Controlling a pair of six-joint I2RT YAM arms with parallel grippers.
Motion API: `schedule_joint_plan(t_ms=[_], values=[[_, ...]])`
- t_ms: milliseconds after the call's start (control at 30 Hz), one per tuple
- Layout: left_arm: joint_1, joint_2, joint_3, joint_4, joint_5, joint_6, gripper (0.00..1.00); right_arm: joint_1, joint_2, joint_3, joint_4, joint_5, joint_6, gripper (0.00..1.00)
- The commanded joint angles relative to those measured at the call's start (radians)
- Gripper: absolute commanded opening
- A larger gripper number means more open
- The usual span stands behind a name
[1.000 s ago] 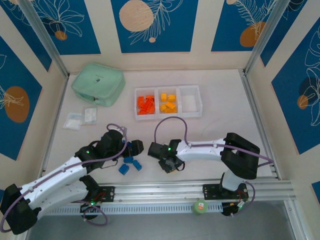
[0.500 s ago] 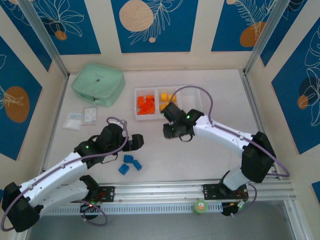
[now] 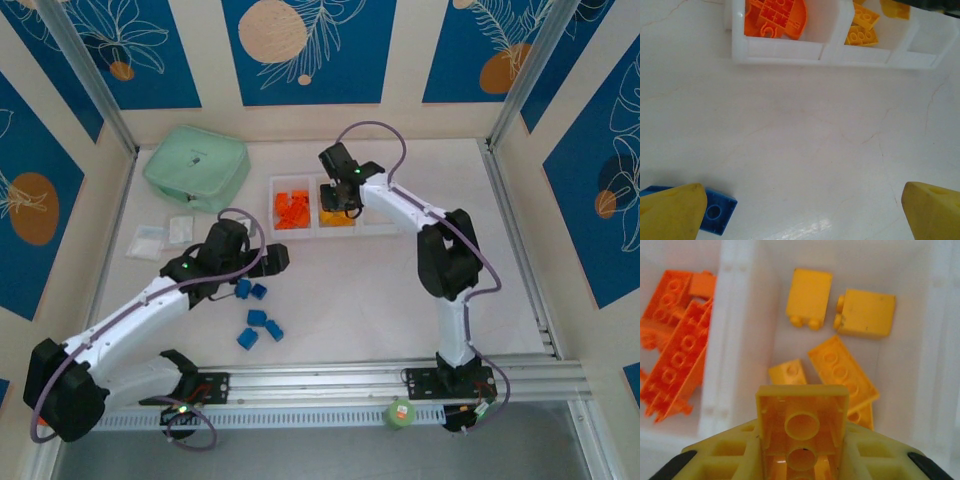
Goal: Sort the legos into containers by color
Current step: Place the lego in the container.
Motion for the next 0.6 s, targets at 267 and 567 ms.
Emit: schedule_joint_plan(t_ms=[267,567], values=[[0.042,0.023,0.033,0.044,0.064,0.022,0.99,-0.029,0.138,0.218,-0.075,0.03,-0.075,0.52],[0.054,-0.015,0.028,0.039,0.07,0.025,0.99,0.014,-0.083,0.03,-0.022,0.022,-0.076,0.58]])
